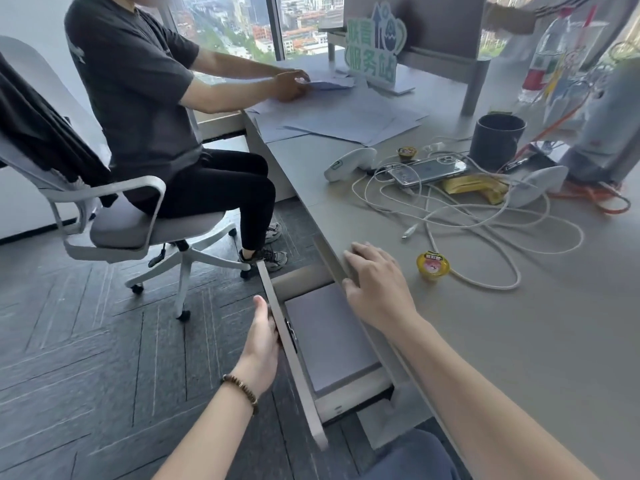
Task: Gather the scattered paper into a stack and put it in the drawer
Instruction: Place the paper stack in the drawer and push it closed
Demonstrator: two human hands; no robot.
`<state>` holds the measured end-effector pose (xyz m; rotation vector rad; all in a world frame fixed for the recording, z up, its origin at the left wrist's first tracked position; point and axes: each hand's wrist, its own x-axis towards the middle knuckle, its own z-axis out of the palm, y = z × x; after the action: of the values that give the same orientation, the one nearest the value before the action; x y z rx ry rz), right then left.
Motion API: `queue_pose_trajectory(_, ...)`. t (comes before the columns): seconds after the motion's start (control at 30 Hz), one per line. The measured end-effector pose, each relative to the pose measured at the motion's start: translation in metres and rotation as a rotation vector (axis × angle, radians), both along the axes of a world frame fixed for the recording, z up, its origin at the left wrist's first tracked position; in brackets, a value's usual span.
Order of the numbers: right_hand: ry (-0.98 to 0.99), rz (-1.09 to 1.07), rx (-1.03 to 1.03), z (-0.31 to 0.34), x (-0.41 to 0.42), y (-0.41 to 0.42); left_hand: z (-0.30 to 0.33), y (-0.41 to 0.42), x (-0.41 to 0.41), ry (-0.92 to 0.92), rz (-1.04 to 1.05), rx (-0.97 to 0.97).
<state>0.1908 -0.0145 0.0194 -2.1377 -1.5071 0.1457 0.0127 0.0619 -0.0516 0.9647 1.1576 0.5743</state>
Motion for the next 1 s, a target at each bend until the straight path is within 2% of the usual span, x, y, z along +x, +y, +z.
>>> queue_pose_trajectory(0.23,0.073,-0.016,0.007,0.005,0.002,-0.001,-0.012,0.003,0.040,-0.076,-0.068,-0.060)
queue_pose_trajectory(0.4,0.103,-0.045,0.051,0.005,0.002,-0.001,-0.014,0.005,0.065,-0.276,-0.086,-0.205)
queue_pose_trajectory(0.7,0.121,-0.066,0.097,0.002,0.002,0.002,-0.015,0.017,0.080,-0.430,-0.041,-0.301)
queue_pose_trajectory(1.0,0.126,-0.096,0.117,0.000,0.001,0.007,-0.014,0.012,0.093,-0.430,-0.011,-0.305)
